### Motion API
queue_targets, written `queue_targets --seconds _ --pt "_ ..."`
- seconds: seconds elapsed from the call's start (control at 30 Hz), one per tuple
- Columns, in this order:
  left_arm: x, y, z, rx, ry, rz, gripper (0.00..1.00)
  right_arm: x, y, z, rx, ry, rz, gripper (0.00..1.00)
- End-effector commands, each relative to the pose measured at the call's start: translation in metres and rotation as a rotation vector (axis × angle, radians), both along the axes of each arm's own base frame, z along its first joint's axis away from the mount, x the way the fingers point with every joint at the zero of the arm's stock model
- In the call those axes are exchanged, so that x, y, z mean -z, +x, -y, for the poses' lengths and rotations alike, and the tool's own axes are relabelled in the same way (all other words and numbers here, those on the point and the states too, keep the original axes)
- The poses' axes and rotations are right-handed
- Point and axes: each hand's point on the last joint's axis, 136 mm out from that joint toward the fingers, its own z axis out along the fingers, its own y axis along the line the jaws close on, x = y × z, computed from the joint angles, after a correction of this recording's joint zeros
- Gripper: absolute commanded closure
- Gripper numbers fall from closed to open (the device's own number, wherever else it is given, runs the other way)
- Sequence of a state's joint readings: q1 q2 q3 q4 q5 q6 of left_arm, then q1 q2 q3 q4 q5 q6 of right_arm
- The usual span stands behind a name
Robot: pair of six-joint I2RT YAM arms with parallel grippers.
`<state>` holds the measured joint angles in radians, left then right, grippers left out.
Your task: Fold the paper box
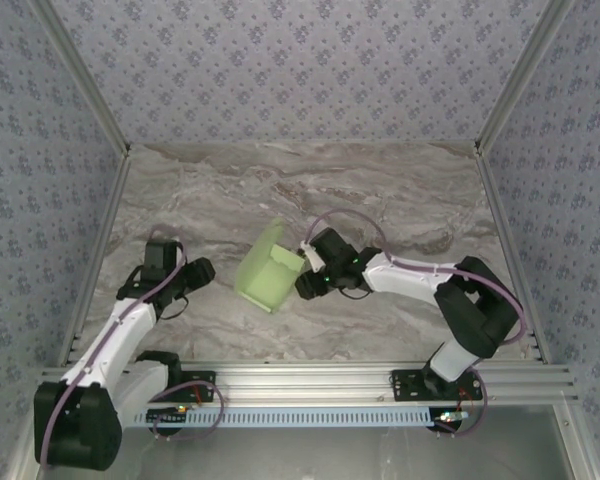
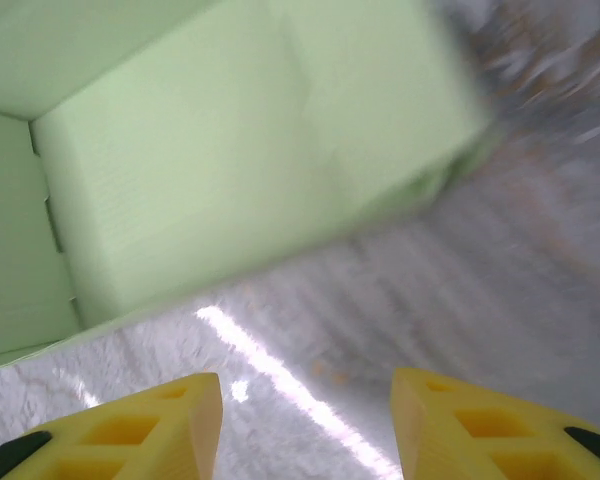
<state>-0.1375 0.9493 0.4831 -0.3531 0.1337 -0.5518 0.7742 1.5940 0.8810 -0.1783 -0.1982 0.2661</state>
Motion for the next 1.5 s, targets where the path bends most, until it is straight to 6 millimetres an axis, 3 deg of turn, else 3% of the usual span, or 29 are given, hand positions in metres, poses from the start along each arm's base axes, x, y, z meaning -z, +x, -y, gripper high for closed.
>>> queue_targets --seconds 0.0,0.1,0.2,0.33,0.67,1.2,1.47 --pt "-0.01 0.014 0.018 0.045 -0.079 0.055 0.43 -0.016 0.022 0.003 0.038 0.064 0.039 0.5" --pt "-0.01 0.016 0.014 0.046 -0.046 0.06 0.43 -0.016 0.032 -0.004 0.033 0.095 0.023 0.46" --pt "-0.011 0.018 0.012 0.049 -0.031 0.066 0.43 -0.004 0.032 -0.016 0.018 0.12 -0.032 0.45" --pt "-0.01 0.017 0.012 0.056 -0.027 0.063 0.43 0.011 0.032 -0.02 0.037 0.127 -0.072 0.53" --pt "0.004 -0.006 0.012 0.042 -0.058 0.044 0.43 0.023 0.031 -0.016 0.109 0.047 -0.033 0.73" --pt "0.011 -0.016 0.015 0.069 -0.062 0.033 0.43 0.033 0.036 0.014 0.164 -0.399 0.182 0.87" --pt "0.013 -0.017 0.02 0.094 -0.052 0.029 0.43 0.041 0.039 0.026 0.203 -0.485 0.195 0.91"
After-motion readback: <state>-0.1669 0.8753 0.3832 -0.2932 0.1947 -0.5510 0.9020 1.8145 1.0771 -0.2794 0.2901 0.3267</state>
